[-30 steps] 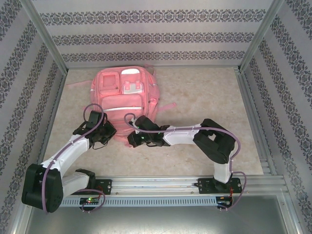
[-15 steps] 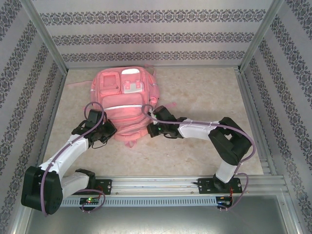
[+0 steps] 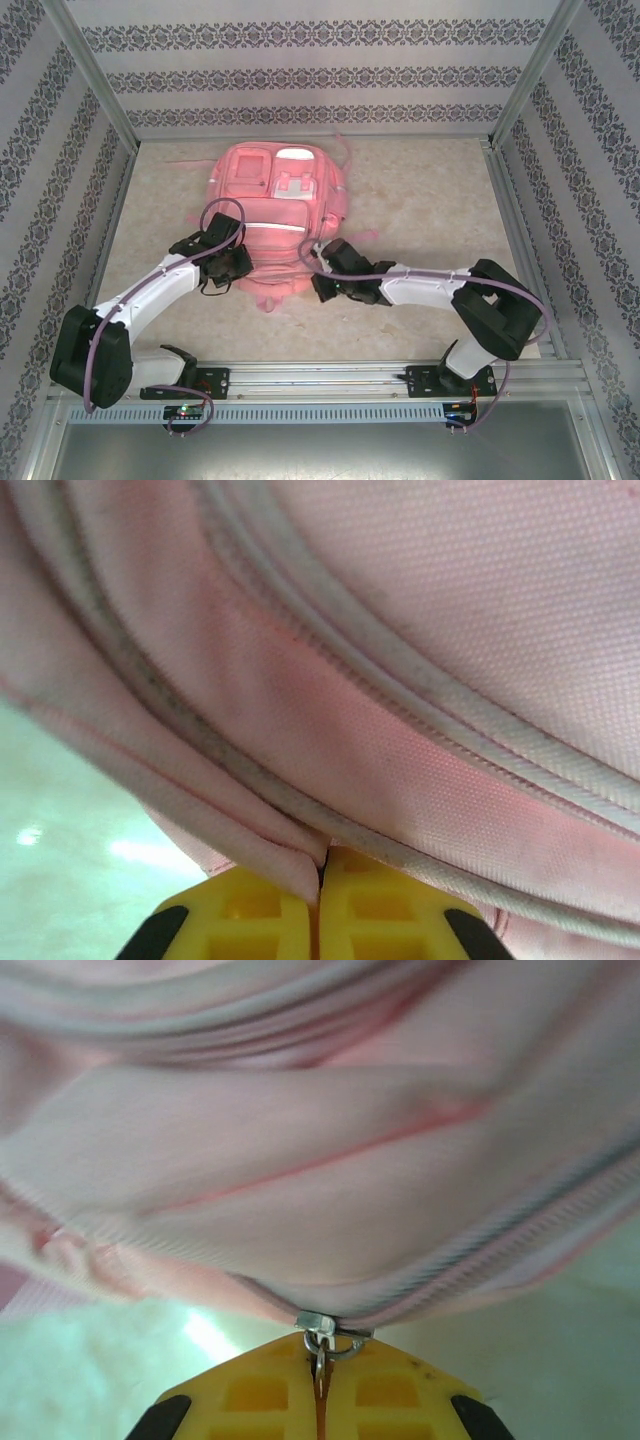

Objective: Pack the student bag

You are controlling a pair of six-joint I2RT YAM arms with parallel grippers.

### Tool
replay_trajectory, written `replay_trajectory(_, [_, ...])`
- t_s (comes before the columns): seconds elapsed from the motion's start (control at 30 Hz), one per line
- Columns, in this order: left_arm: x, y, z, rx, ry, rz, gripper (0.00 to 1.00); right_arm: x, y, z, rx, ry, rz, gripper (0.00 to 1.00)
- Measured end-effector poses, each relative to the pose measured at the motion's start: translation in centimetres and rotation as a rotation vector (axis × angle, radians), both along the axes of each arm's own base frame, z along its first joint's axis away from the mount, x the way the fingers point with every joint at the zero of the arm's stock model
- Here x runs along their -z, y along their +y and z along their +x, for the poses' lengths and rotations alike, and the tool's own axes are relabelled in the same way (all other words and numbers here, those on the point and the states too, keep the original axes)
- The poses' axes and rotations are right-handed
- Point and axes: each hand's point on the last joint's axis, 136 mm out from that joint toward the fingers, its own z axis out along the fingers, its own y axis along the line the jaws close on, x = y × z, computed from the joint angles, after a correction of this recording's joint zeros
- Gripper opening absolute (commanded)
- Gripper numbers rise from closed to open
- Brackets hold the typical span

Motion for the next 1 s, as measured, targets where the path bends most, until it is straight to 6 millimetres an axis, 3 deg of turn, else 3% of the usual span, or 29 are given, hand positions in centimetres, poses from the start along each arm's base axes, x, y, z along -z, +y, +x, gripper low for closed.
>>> replay_trajectory(0.17, [-2.3,1.7,0.5,-0.023,-0.075,0.081,0.41,-0.7,2.4,-3.0,-0.085,-0.01,0.037,0.0])
replay_trajectory(0.37, [-5.6,0.0,0.1,-0.083,-0.172,-0.104,0.49,0.1,4.4,-2.9,-0.047,0.051,0.119,0.0])
replay_trajectory(0.63, [-3.6,-4.8,-2.8,-0.12,-0.072,-0.32,0.49,0.6,7.1,-1.9,-0.001,0.113,0.194,0.0])
replay_trajectory(0.87, [-3.0,-5.9,-2.9,-0.192,-0.019,-0.377,0.49,0.2,7.5,-1.7,0.022,0.126,0.223,0.0])
replay_trajectory(1.0, [-1.7,-6.0,-2.7,-0.227,0.011,-0.377,0.43,0.2,7.5,-1.6,0.031,0.132,0.228,0.0])
